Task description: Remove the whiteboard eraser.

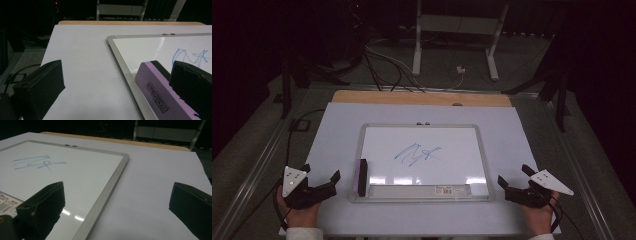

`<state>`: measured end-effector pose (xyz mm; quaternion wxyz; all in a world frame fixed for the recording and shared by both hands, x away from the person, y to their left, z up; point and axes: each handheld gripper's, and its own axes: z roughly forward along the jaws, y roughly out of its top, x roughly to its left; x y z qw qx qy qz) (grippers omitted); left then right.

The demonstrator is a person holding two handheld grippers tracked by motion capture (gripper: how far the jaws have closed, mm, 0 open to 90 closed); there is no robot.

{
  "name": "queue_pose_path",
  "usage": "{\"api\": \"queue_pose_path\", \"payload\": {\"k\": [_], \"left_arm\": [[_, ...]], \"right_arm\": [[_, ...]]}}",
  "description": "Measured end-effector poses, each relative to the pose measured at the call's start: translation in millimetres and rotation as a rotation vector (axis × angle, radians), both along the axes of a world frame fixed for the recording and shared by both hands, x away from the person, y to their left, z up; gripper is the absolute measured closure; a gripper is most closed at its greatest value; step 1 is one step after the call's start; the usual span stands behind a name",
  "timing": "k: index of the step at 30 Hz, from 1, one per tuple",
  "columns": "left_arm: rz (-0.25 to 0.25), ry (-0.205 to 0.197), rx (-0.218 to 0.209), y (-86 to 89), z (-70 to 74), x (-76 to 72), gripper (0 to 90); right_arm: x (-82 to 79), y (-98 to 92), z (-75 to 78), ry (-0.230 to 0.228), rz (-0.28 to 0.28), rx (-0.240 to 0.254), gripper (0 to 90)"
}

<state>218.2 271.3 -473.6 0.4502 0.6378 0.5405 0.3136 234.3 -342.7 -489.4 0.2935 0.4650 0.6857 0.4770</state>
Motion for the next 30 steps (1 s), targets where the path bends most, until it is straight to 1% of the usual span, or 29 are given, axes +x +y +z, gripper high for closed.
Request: {"api": "queue_pose_path", "payload": {"k": [1,3,6,7,11,12,13,14,15,17,21,22,24,25,26,29,30], "left_arm": [[-0.004,0.007,0.008,-2.0,2.6,1.1,0.5],[-0.007,0.011,0.011,-2.8,3.8,1.7,0.5],[-0.024,0.013,0.006,-4.4,6.6,4.2,0.5],[-0.034,0.015,0.01,-5.2,8.6,5.2,0.5],[-0.045,0.013,0.01,-5.8,12.1,6.3,0.5],[-0.049,0.015,0.008,-6.0,13.1,7.0,0.5],[-0.06,0.025,0.004,-7.1,14.5,9.0,0.5],[-0.06,0.025,0.004,-7.1,14.5,9.0,0.5],[-0.081,0.048,0.005,-8.7,14.9,12.1,0.6],[-0.088,0.056,0.012,-9.8,14.7,13.5,0.5],[-0.118,0.109,0.038,-17.1,12.6,20.4,0.5],[-0.118,0.109,0.038,-17.1,12.6,20.4,0.5],[-0.127,0.124,0.042,-19.9,11.2,22.4,0.5],[-0.126,0.143,0.06,-22.6,9.6,24.4,0.6],[-0.126,0.149,0.065,-23.7,8.4,25.4,1.6],[-0.135,0.166,0.067,-25.7,4.9,27.4,1.6],[-0.135,0.166,0.067,-25.7,4.9,27.4,1.6]], "right_arm": [[-0.2,-0.6,0.3,-0.001,-0.005,0.002,0.7],[-0.2,-1.0,0.4,0.0,-0.006,0.006,0.7],[-0.4,-1.6,0.5,0.002,0.002,0.022,0.8],[-0.4,-1.7,0.6,0.001,0.003,0.023,0.7],[-0.2,-1.9,0.6,0.002,0.003,0.024,0.7],[-0.1,-2.3,0.6,0.003,0.002,0.025,0.7],[-0.1,-2.4,0.5,0.003,0.001,0.025,0.8],[0.0,-2.5,0.4,0.004,0.003,0.024,0.8],[0.0,-2.5,0.4,0.004,0.003,0.022,0.8],[-0.2,-2.3,0.5,0.005,0.001,0.021,0.8],[0.2,-2.2,0.3,0.005,0.001,0.017,0.8],[0.1,-2.2,0.3,0.004,0.001,0.018,0.8],[0.0,-2.2,0.4,0.005,-0.001,0.018,0.8],[-0.2,-2.2,0.4,0.006,-0.002,0.018,0.8],[-0.3,-2.2,0.4,0.006,-0.003,0.018,0.8],[-0.3,-2.1,0.4,0.006,-0.004,0.019,0.8],[-0.4,-2.1,0.4,0.006,-0.004,0.019,0.8]]}}
